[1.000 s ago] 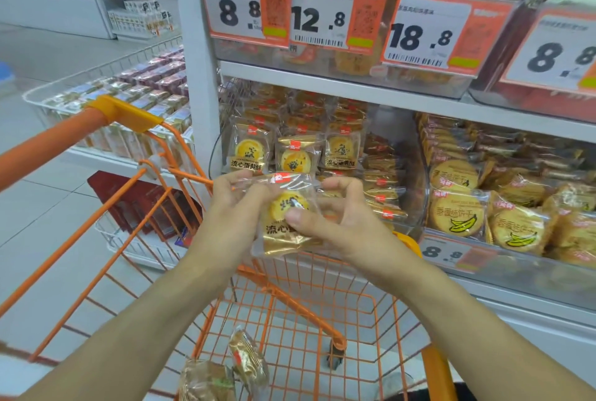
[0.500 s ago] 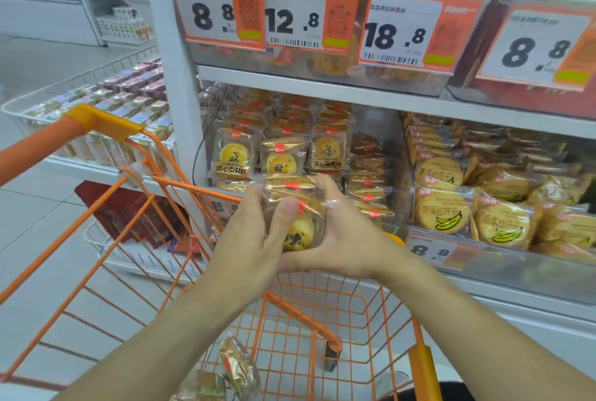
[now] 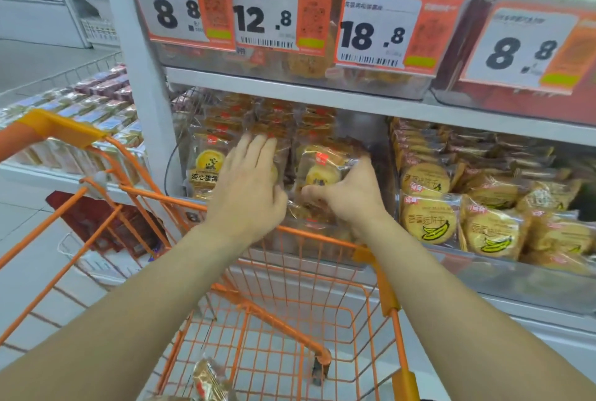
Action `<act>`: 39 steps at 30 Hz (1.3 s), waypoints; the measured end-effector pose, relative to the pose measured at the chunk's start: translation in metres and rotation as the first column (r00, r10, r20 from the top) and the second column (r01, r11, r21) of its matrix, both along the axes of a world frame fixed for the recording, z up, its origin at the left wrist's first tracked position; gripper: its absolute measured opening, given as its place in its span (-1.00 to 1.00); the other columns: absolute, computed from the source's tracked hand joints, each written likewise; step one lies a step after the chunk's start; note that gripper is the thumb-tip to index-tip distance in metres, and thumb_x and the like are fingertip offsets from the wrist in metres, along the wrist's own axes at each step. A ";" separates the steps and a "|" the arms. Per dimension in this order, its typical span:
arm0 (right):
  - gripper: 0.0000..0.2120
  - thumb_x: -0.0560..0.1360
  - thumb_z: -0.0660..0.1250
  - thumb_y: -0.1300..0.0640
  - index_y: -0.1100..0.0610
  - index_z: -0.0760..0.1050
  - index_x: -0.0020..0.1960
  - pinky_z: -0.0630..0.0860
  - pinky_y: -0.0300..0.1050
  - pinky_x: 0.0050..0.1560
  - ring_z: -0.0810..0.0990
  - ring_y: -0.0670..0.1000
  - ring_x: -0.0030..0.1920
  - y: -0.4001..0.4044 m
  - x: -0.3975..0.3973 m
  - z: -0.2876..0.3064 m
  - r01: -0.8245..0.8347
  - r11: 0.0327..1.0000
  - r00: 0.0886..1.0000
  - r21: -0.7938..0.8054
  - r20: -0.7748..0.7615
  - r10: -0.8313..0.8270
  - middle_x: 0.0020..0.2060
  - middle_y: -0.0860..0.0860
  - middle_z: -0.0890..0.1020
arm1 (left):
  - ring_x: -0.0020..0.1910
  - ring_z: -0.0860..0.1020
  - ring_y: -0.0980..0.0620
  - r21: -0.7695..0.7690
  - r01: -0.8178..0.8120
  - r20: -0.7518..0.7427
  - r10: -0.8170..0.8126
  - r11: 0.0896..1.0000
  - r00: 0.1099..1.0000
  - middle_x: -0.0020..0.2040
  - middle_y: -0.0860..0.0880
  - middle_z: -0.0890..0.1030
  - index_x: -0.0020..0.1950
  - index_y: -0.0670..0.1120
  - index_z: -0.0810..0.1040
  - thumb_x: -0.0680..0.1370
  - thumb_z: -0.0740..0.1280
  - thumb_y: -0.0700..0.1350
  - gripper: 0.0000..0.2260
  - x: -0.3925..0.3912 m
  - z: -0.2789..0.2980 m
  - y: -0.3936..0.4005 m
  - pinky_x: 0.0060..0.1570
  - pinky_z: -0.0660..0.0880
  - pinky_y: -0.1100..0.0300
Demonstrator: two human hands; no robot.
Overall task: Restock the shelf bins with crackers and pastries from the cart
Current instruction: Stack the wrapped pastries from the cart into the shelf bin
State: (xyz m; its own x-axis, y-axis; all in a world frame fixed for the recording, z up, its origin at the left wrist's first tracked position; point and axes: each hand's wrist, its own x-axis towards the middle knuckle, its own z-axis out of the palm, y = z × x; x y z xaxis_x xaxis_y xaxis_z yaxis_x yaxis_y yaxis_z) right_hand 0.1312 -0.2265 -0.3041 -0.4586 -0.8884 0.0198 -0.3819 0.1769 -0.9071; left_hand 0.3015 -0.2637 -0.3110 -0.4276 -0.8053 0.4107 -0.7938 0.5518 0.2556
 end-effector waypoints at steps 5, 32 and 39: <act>-0.02 0.14 0.72 0.03 0.06 0.31 0.43 0.42 0.17 0.39 0.44 0.13 0.38 -0.017 0.002 0.001 0.043 0.995 0.999 0.092 -0.031 -0.040 0.28 0.00 0.49 | 0.57 0.10 -0.16 -0.017 -0.020 0.070 0.021 1.000 0.997 0.56 -0.17 0.22 0.57 -0.20 0.16 0.48 0.12 0.05 -0.32 -0.013 -0.015 -0.007 0.56 -0.07 -0.08; -0.59 0.68 0.11 -0.11 -0.06 0.39 0.48 0.06 0.15 0.59 -0.01 0.23 0.61 -0.024 0.039 -0.011 -0.136 0.987 0.901 -0.089 -0.426 0.085 0.61 0.12 0.04 | 0.44 0.28 -0.20 -0.045 0.009 -0.149 -0.016 0.999 0.989 0.36 -0.21 0.40 0.40 -0.23 0.35 0.42 0.28 -0.19 -0.47 -0.008 -0.023 -0.016 0.51 0.15 -0.07; -0.43 0.67 0.01 -0.20 -0.03 0.03 0.62 0.02 0.24 0.55 -0.08 0.23 0.58 -0.012 0.034 -0.008 -0.094 0.995 0.909 -0.040 -0.411 0.070 0.60 0.15 -0.09 | 0.49 0.23 -0.18 -0.074 0.033 -0.280 -0.052 0.997 0.958 0.40 -0.19 0.39 0.39 -0.24 0.38 0.38 0.29 -0.25 -0.44 -0.009 -0.018 -0.009 0.53 0.10 -0.02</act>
